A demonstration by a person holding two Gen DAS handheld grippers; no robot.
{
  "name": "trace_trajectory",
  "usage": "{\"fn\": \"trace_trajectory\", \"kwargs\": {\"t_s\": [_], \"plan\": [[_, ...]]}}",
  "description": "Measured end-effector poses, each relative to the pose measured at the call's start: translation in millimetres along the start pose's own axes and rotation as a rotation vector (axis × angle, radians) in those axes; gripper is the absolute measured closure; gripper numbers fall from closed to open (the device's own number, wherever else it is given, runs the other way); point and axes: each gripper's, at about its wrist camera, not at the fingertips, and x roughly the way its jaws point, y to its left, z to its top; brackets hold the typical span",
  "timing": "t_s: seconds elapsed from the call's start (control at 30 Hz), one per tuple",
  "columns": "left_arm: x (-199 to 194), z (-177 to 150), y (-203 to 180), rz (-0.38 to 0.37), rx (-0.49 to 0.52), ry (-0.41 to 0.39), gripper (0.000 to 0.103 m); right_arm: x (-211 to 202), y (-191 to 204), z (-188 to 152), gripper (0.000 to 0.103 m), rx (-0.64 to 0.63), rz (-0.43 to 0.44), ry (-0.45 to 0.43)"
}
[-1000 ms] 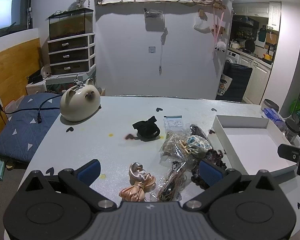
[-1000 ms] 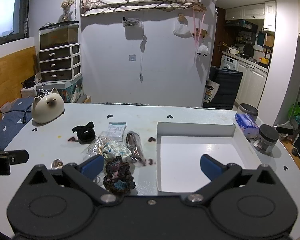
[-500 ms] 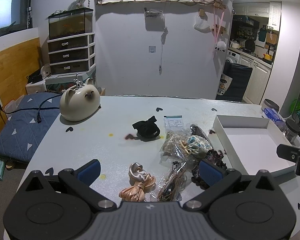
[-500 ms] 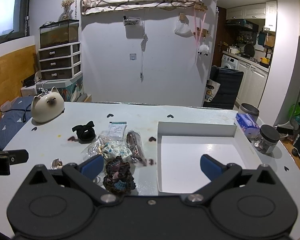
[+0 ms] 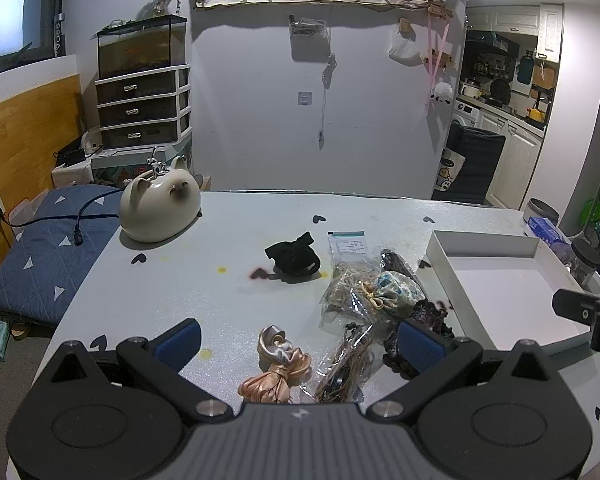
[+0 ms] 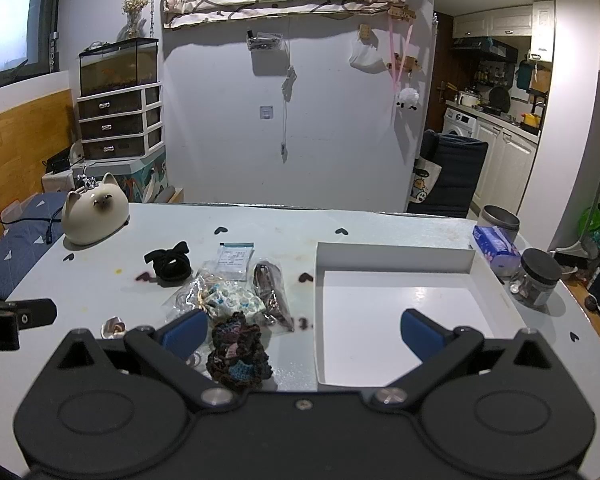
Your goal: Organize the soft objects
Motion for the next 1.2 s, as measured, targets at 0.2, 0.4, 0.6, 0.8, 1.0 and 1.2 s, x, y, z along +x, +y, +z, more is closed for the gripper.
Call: {"fn": "trace_trajectory", "kwargs": {"t_s": [0.2,0.4,0.6,0.8,1.0,1.2], "plan": [[0.0,0.0,0.0,0.0,0.0,0.0,0.0,0.2,-0.1,0.0,0.0,0.0,0.0,0.001],[0.0,0.1,0.0,0.0,-0.001,0.001,0.0,0.2,-0.2,0.0,0.0,0.0,0.0,0.002],[0.1,0.1,0.1,0.0,-0.001,0.001,0.0,0.7,-0.4,-0.2,0.0,0.001,0.001,0.004],[0.1,0.1,-0.3,0.001,0.0,0.0,0.0,0.8,-0.4,-0.2,0.0,0.001,0.001,0.004],[0.2,0.2,0.0,0.0,-0.002,0.002,0.0,0.1,-0.4,0.8,0.0,0.001,0.001,0.005],[7.1,-0.8,-1.8,-0.001,0.0,0.0,0.0,-2.9,0.3,5.6,0.0,0.0,0.001,0.005]]}}
